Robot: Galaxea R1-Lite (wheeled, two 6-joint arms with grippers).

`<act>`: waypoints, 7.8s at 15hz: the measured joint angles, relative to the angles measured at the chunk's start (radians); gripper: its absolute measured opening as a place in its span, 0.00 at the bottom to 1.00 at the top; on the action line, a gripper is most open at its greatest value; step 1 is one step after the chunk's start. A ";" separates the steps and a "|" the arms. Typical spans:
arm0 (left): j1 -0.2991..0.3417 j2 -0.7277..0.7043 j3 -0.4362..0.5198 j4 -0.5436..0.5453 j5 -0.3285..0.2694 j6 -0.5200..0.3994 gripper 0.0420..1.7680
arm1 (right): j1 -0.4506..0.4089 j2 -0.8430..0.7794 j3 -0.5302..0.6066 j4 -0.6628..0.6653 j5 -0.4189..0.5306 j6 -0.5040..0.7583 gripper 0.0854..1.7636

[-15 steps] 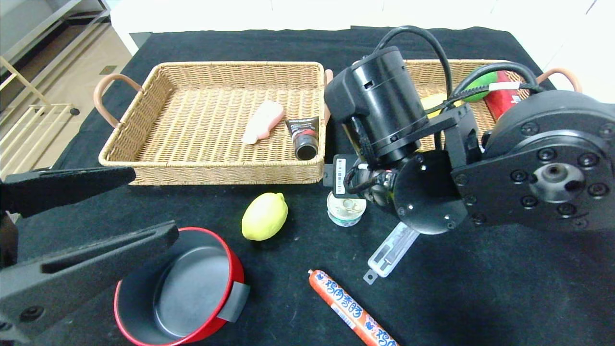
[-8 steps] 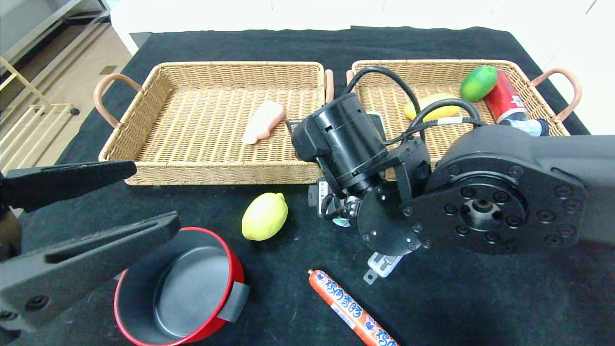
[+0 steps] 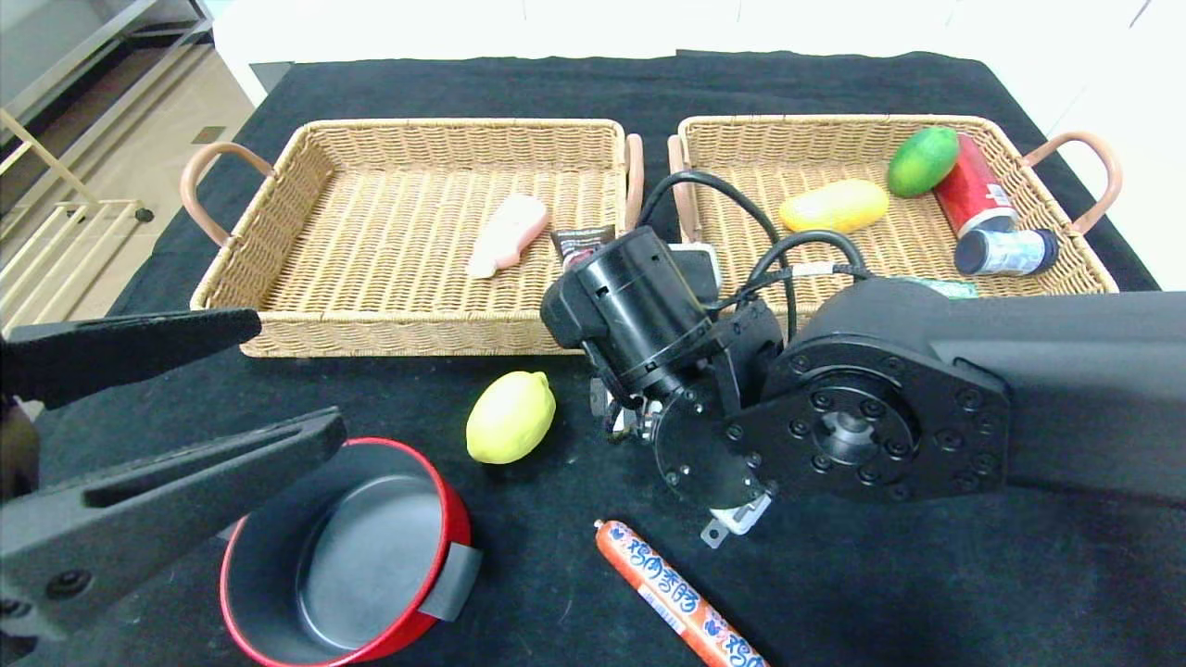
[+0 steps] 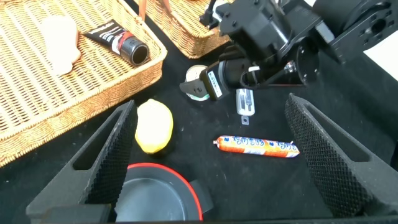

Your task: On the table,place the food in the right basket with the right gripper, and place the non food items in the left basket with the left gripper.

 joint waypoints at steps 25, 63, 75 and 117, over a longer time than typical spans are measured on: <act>-0.001 0.006 0.007 0.000 -0.002 0.002 0.97 | -0.024 0.059 -0.008 -0.032 -0.004 0.000 0.65; -0.001 0.009 0.009 0.000 -0.001 0.002 0.97 | -0.293 -0.103 -0.056 -0.304 0.037 -0.301 0.65; -0.001 0.009 0.009 -0.001 -0.002 0.002 0.97 | -0.317 -0.067 -0.051 -0.315 0.066 -0.308 0.65; 0.001 0.009 0.017 0.011 -0.002 0.027 0.97 | 0.166 -0.394 0.376 0.143 0.107 -0.343 0.96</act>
